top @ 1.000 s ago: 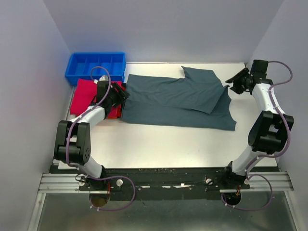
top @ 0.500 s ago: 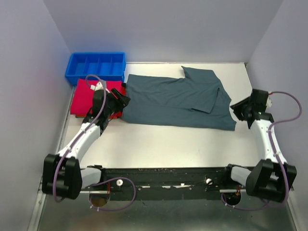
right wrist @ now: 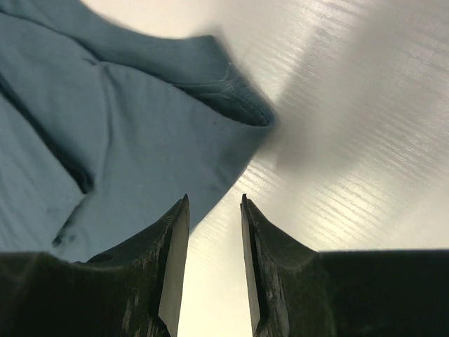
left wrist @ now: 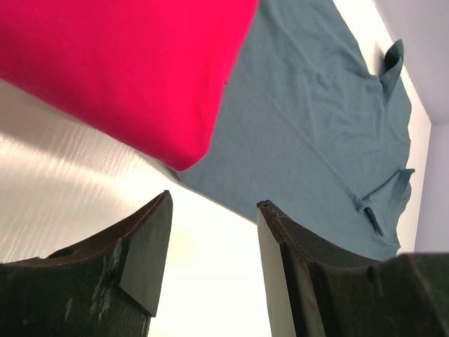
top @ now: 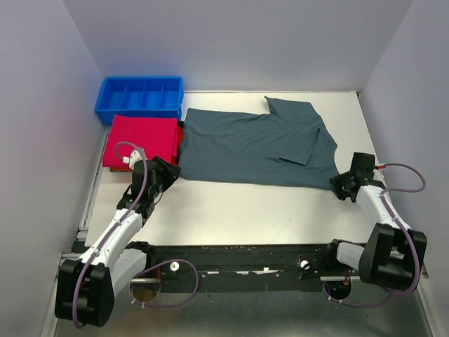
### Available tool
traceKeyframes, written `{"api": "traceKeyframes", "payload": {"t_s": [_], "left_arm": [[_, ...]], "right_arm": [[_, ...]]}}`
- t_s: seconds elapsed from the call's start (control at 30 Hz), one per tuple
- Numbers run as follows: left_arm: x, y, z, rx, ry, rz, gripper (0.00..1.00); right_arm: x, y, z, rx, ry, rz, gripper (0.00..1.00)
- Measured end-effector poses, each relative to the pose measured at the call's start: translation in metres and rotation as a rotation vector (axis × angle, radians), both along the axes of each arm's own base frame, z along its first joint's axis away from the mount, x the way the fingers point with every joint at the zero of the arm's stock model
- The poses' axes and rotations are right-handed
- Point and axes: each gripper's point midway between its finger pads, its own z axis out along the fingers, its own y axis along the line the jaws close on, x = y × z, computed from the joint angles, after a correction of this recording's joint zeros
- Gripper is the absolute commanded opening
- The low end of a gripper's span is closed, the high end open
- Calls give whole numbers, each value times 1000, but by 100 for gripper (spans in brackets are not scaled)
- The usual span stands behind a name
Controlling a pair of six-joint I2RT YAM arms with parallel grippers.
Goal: Fold and stack the t-shirts
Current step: Fold the flattened tshirt in 1/3 of the way
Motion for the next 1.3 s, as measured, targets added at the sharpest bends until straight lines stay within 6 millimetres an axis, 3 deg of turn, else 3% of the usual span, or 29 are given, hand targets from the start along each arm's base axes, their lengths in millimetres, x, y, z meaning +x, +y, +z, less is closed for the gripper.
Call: {"api": "traceKeyframes", "payload": {"t_s": [0.27,0.4,0.43,0.7,0.9,1.17,1.3], "left_arm": [[1,1,-17,-7,59,21,61],[1,2,-18,-9,62,34,61],[2,3,-18,-10,62,41,61],[4,3,-25,-18,81,55,57],[3,-8,-33,-30,101,38,55],[-13,-43,-62,-15,194,-51,56],[-14,-43,-69,-2,211,-44,56]], "right_arm": [[-1,1,-35,50,108,-45,43],[9,-4,-38,51,111,-73,3],[11,-5,-40,53,117,-81,1],[11,-29,-38,58,101,-174,0],[5,-59,-11,-1,14,-255,1],[4,-59,-12,-7,23,-243,0],[4,-58,-15,1,30,-238,1]]}}
